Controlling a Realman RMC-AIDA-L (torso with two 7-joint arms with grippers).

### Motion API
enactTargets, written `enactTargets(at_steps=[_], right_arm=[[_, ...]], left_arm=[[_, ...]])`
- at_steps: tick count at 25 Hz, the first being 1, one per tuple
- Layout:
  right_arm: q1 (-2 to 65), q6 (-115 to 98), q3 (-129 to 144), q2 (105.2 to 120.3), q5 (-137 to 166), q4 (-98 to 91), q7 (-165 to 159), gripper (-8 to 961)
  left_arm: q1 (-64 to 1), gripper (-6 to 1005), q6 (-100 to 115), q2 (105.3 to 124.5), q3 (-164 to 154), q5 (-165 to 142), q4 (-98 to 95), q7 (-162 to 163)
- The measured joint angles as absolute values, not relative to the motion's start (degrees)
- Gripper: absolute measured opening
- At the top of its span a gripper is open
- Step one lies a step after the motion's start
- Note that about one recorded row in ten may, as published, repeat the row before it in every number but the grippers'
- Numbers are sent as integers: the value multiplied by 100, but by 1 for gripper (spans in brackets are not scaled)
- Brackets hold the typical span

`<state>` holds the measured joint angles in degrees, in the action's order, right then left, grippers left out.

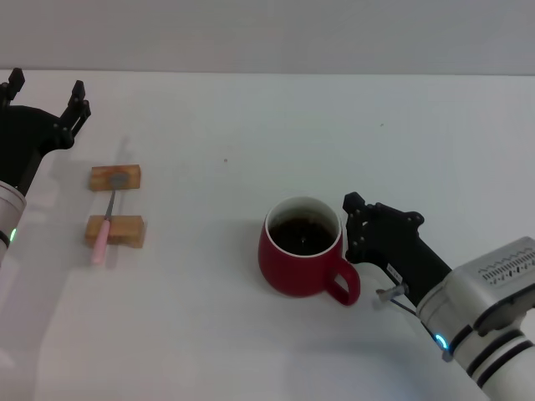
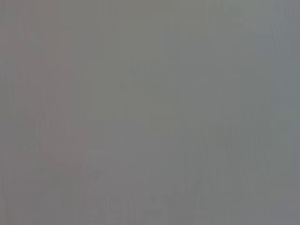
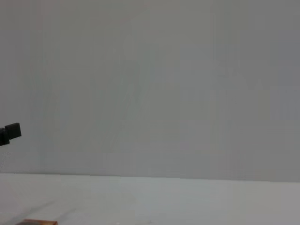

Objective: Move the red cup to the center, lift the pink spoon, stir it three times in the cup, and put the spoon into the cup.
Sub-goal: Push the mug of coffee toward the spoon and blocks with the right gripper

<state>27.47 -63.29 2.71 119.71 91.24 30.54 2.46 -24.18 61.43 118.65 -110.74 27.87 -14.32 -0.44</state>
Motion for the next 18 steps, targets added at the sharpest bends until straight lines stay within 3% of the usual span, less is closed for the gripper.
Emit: enactTargets(at_steps=[18], right_arm=[[3138, -6084, 228, 11979, 9124, 3003, 246, -1]], left_arm=[[-2459, 834, 6134, 11860, -11074, 2795, -1432, -44]])
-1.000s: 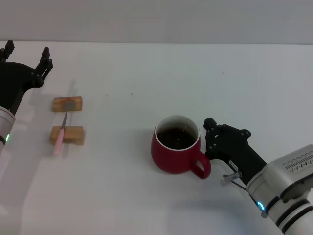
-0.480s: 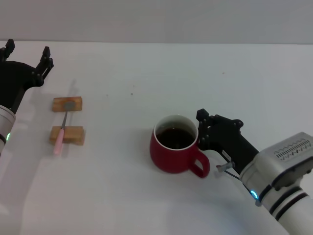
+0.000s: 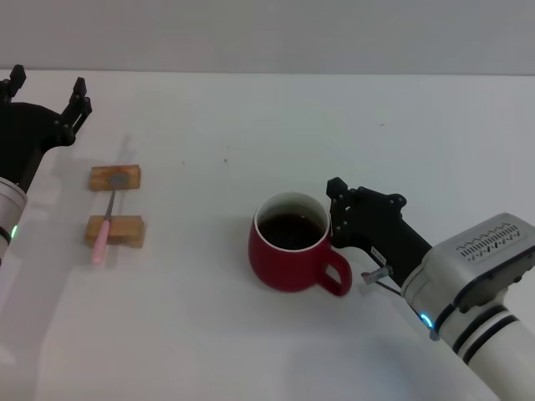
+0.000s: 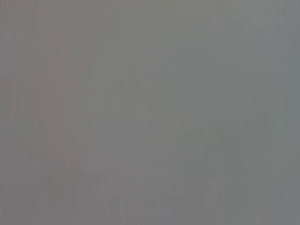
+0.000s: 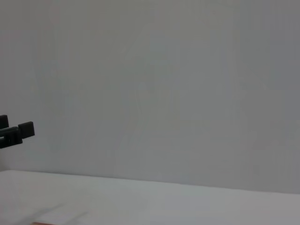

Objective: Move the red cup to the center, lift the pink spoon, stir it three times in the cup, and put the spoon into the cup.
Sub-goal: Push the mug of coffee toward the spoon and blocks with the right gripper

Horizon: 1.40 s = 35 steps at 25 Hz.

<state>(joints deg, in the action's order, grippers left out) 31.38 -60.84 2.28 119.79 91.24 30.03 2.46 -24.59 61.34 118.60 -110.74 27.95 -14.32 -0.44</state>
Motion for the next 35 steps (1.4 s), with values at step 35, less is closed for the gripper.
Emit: enactTargets(at_steps=[35], right_arm=[[1970, -7451, -877, 11930, 9069, 2276, 276, -1]], left_arm=[[-2458, 834, 6127, 11873, -11011, 2774, -1408, -44]])
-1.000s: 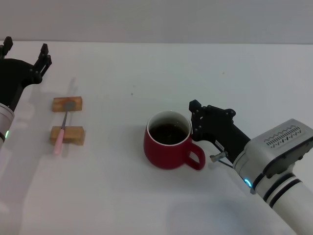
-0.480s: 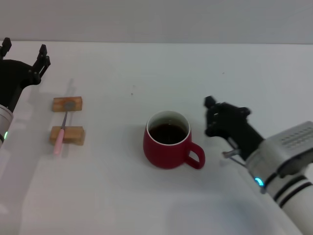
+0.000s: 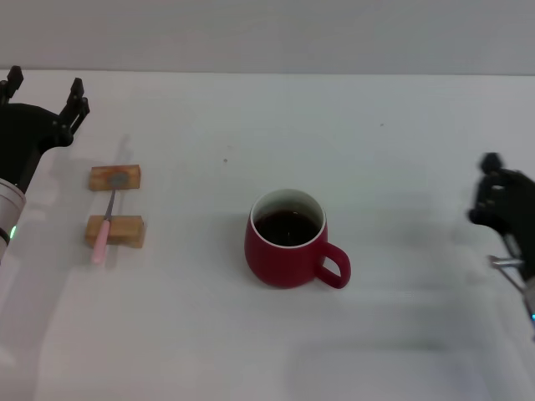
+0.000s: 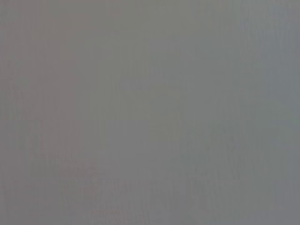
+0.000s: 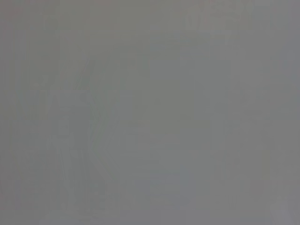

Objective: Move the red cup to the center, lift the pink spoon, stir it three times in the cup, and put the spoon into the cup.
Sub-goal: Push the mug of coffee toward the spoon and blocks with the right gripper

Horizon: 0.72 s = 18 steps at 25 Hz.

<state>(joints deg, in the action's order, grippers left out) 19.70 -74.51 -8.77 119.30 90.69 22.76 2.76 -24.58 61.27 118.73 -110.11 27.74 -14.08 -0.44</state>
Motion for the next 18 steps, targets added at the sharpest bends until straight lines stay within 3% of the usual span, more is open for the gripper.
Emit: enactTargets(at_steps=[10, 18], right_arm=[[1459, -7870, -1112, 11927, 9070, 2026, 260, 0], [1341, -7935, -1146, 11918, 9070, 1920, 248, -1]], left_arm=[[-2269, 833, 6291, 11888, -11113, 2746, -1502, -42], [-1687, 834, 6511, 11885, -11516, 2744, -1840, 176]])
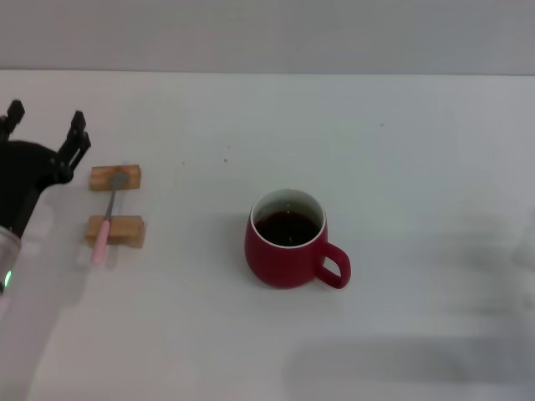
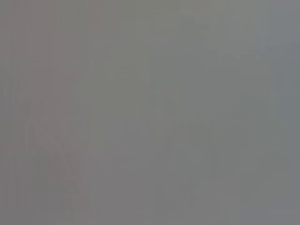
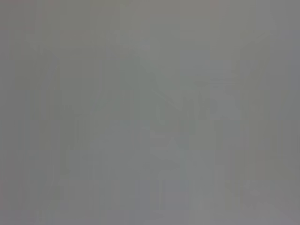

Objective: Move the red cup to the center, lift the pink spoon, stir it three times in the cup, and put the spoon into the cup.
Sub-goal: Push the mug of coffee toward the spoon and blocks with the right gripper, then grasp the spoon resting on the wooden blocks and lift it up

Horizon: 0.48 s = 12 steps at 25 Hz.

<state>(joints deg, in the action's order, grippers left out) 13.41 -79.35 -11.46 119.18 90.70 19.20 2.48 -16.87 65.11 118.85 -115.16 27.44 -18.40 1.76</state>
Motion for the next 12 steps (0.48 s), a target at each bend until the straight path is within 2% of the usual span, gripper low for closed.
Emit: enactTargets(at_steps=[12], right_arm=[[1249, -7980, -1213, 11918, 9070, 1763, 246, -1]], left_arm=[[-739, 834, 7043, 11855, -12435, 2743, -2296, 149]])
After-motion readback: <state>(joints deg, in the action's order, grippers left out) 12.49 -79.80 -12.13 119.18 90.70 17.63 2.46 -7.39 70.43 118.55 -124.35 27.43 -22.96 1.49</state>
